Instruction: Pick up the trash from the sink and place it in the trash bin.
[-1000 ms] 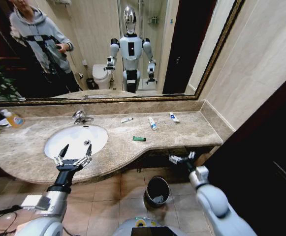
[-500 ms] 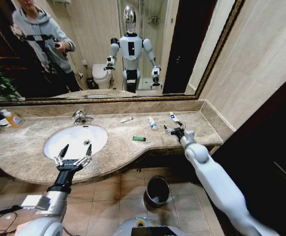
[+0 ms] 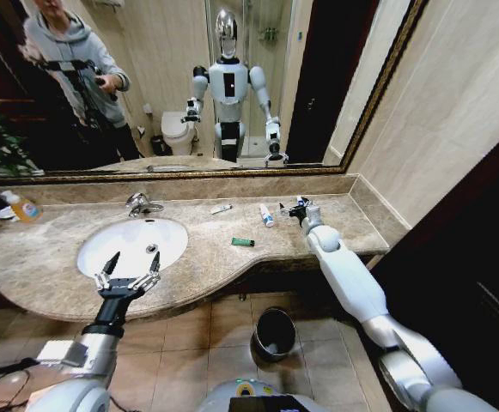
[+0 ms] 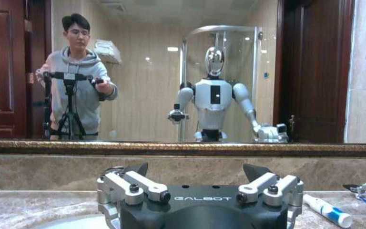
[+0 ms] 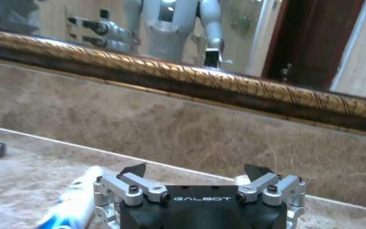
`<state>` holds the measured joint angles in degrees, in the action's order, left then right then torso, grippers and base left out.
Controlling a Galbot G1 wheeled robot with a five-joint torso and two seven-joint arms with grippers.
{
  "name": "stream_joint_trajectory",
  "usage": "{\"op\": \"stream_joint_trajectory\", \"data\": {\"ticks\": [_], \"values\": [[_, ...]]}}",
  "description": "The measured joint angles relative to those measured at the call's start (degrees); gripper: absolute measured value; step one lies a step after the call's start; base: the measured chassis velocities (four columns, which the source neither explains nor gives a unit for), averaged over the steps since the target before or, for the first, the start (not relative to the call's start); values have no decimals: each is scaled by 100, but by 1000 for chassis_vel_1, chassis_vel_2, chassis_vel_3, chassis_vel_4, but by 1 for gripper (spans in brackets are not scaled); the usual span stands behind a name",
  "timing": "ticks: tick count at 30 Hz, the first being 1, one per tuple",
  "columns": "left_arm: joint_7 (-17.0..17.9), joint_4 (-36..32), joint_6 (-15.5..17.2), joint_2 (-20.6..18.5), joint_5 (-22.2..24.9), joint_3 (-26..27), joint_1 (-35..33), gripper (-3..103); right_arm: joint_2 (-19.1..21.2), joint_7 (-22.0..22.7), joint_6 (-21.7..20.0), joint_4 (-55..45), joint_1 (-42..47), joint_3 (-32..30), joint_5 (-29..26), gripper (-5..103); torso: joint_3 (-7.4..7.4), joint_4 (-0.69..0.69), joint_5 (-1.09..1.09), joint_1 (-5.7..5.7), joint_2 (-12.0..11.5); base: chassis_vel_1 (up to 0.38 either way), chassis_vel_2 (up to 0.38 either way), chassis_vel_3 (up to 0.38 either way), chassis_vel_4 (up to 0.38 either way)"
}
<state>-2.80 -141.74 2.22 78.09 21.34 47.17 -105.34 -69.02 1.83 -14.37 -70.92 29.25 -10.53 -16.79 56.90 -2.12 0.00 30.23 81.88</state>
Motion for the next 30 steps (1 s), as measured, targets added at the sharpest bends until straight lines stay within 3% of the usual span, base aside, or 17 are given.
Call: {"op": "stream_joint_trajectory", "data": {"ticks": [9,11,30], "values": [[0,0,0,0,0,0,0,100,62,27,145,457,-80,-260,10,100,0,4,1,-2,0,0,0,0,0],[0,0,0,0,0,0,0,100,-78,-23,324,1132,-470,-231,-47,100,0,1,-1,-1,0,0,0,0,0],[0,0,0,0,0,0,0,100,-806,-116,1029,3166,-1707,-176,109,100,0,1,-1,0,0,0,0,0,0]]}}
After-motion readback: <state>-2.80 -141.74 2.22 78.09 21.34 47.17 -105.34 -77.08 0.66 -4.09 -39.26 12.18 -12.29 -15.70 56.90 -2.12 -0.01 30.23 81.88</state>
